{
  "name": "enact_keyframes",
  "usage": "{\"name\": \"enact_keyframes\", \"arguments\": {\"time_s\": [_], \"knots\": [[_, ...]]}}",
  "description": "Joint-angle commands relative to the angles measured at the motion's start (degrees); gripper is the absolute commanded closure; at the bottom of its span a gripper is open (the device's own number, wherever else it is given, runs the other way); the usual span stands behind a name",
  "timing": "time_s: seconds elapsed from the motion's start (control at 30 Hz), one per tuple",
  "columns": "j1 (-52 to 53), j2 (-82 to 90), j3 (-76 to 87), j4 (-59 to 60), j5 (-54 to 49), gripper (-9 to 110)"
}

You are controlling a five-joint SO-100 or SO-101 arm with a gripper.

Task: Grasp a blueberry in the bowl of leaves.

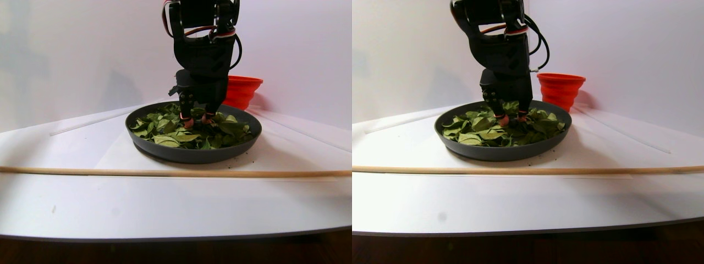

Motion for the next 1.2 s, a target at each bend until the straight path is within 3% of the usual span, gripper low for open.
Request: {"name": "enact_keyframes", "arguments": {"time_s": [0.0, 1.17], "knots": [[0.44, 0.79, -0.18, -0.70, -0.18, 87], [0.62, 12.30, 1.76, 4.57, 0.18, 88]]}}
